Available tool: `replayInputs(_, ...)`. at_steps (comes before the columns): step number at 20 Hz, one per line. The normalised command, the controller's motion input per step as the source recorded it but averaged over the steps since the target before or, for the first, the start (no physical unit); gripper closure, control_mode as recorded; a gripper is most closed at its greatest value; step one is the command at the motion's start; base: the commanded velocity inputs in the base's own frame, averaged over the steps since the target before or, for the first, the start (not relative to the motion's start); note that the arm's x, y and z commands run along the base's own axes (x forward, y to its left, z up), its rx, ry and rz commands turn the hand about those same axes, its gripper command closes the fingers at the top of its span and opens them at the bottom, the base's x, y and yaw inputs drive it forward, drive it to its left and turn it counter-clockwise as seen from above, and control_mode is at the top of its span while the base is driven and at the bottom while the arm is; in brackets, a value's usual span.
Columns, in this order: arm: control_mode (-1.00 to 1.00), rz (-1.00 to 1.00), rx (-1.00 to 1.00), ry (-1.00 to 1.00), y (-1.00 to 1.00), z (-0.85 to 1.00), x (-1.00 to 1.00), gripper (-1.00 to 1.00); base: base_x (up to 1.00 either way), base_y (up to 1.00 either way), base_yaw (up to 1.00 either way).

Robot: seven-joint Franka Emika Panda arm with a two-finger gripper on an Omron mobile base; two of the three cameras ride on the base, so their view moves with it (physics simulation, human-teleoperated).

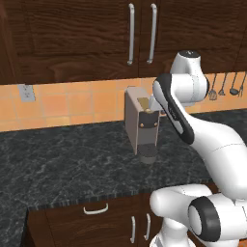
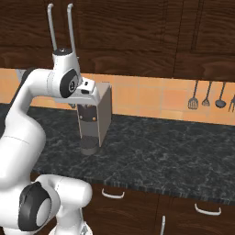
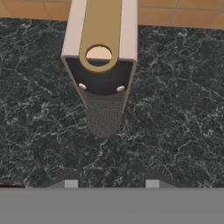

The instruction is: Navigate to the microwave.

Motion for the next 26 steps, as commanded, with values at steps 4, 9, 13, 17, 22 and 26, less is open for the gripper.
replayInputs(4,1.00,0.00,0.00,0.00,0.00,0.00,0.00,-1.00,0.00,0.00,0.00)
replayInputs(9,1.00,0.00,0.00,0.00,0.00,0.00,0.00,-1.00,-0.02,0.00,0.01)
replayInputs(13,1.00,0.00,0.00,0.00,0.00,0.00,0.00,-1.00,-0.23,0.00,0.19)
replayInputs(17,1.00,0.00,0.00,0.00,0.00,0.00,0.00,-1.00,-0.41,0.00,0.28)
replayInputs(22,1.00,0.00,0.00,0.00,0.00,0.00,0.00,-1.00,-0.30,0.21,0.32)
replayInputs(26,1.00,0.00,0.00,0.00,0.00,0.00,0.00,-1.00,-0.18,0.29,0.31)
